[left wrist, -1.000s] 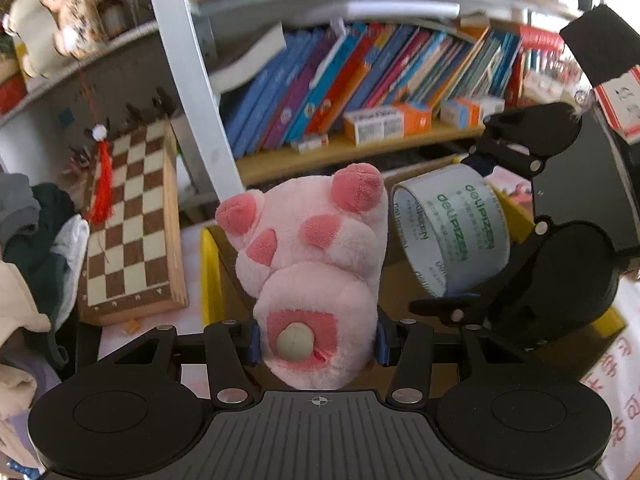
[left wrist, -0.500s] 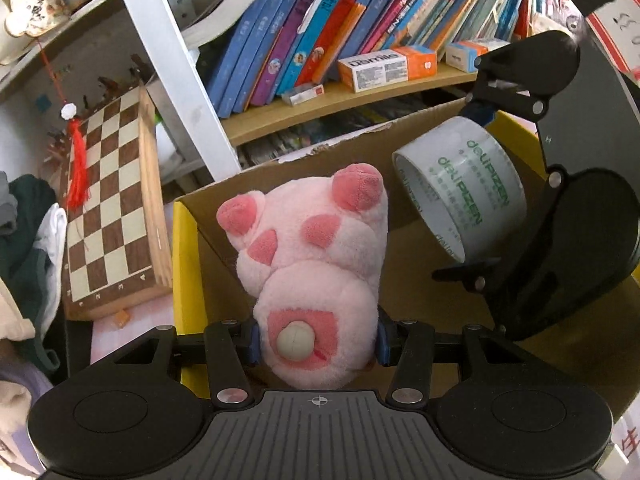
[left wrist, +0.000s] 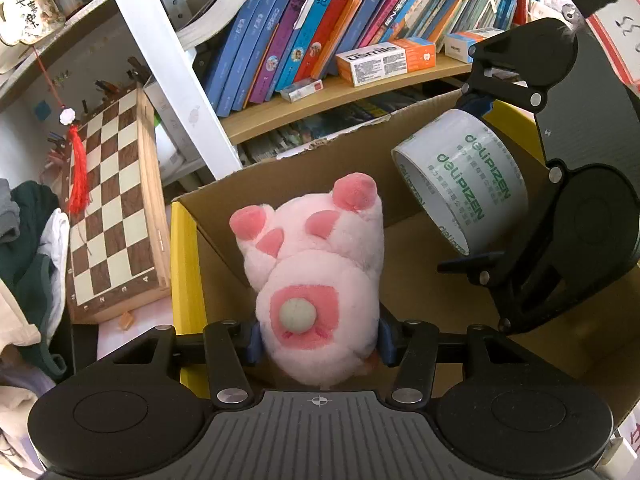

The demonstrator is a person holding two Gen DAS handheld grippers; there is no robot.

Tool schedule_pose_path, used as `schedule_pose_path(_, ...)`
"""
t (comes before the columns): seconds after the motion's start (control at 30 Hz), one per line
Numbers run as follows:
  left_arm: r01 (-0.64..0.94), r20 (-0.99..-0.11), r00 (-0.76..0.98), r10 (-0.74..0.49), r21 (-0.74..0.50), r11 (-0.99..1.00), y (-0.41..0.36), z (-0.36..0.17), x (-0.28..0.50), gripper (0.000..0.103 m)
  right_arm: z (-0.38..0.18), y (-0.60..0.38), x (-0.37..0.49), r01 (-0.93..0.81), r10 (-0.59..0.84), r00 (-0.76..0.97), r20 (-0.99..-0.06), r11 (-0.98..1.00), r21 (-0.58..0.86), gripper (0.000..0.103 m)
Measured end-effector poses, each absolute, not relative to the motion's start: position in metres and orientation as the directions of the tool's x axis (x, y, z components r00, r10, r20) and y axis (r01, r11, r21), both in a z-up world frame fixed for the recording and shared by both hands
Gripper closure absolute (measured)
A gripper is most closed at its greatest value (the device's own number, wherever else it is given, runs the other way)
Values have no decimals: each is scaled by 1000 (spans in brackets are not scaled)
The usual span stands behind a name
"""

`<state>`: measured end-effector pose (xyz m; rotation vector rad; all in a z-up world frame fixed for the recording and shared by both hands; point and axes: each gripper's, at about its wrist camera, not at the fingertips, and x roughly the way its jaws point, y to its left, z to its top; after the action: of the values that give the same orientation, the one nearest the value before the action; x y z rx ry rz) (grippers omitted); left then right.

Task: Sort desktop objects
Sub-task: 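Lift the pig and tape roll with both tools over the yellow box, then open the left tool dropping the pig while the right tool releases the tape into the box, then withdraw both tools from the box back toward the table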

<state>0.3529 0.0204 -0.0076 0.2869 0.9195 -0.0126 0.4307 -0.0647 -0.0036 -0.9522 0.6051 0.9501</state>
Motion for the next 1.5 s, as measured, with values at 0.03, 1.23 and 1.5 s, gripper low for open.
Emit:
schedule_pose_path(0.03,133,-785,609,112,240,962,20,-8,353,50,-3,-65,431,-883,404,469,-786,246,-400,11)
schedule_pose_path(1.23,92,-676,723,143,299,950,15,23,326,14,34,-81,406,-876,518,482,-707,311,-369,0)
schedule_pose_path(1.5,41,-589,798,131,270,962,21,58,293,14,66,-98,378,-840,572,542,-616,397,-370,0)
